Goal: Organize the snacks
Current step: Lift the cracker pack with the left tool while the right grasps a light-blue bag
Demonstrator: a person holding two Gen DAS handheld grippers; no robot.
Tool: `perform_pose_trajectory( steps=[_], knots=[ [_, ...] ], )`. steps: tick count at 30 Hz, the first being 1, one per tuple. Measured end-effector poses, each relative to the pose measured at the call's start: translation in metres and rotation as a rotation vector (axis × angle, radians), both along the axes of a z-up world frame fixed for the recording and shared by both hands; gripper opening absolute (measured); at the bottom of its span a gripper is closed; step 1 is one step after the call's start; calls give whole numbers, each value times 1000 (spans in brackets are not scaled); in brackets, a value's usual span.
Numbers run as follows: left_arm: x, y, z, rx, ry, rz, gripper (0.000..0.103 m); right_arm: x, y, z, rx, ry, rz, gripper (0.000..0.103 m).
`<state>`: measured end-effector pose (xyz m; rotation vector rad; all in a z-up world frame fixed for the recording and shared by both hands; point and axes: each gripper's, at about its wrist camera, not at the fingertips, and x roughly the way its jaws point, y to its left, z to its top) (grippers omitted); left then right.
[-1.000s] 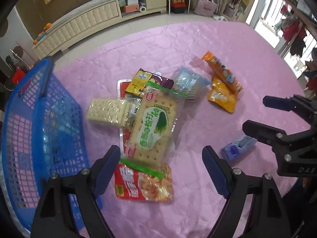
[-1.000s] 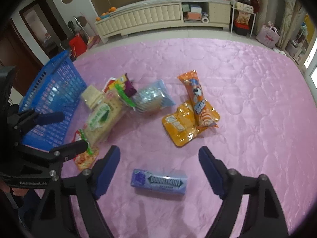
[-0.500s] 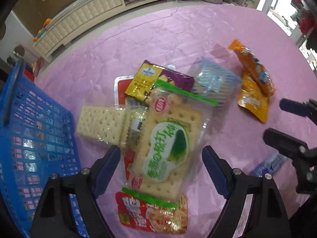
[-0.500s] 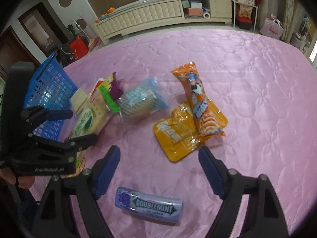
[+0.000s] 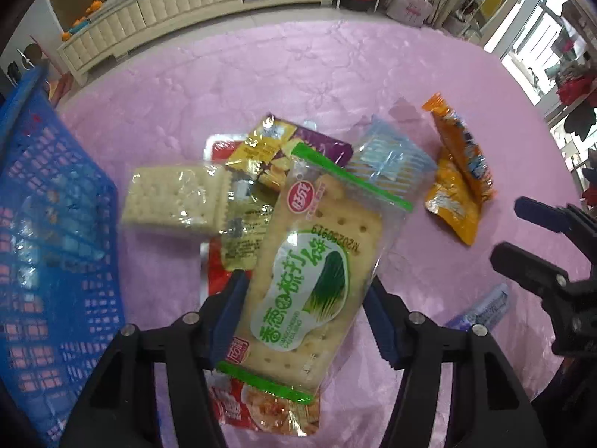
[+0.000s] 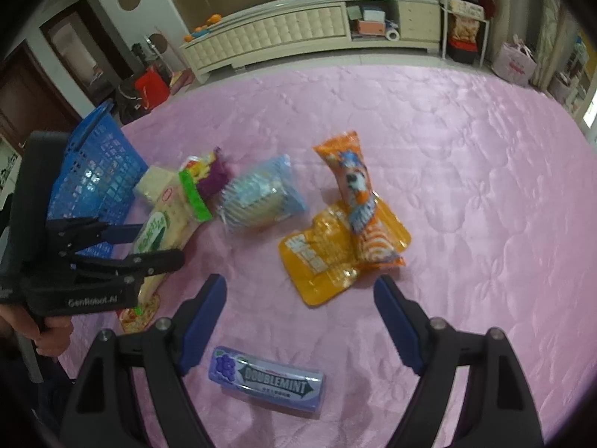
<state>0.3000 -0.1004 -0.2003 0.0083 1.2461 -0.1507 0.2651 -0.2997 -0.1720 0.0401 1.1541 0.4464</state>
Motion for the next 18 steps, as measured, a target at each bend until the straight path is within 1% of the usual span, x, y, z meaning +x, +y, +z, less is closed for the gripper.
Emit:
perform_pose_trajectory(
  steps=[4,9,12,13,18],
  knots=[
    [-11,13,14,-44,-33,38,59,7,19,10,-26,-35,69,84],
    [-20,31,22,-33,-73,58,59,19,41,9,-67,-46,135,83],
    [-23,41,23,-23,-82,74,59,29,57,1,-97,-42,190,78],
    [-28,38,27,-20,-84,74,59,32,61,-2,-104,-32,202,76],
    [-22,30,30,-24,-90,55,59,52,79,-21,-158,-4,257,76]
  ],
)
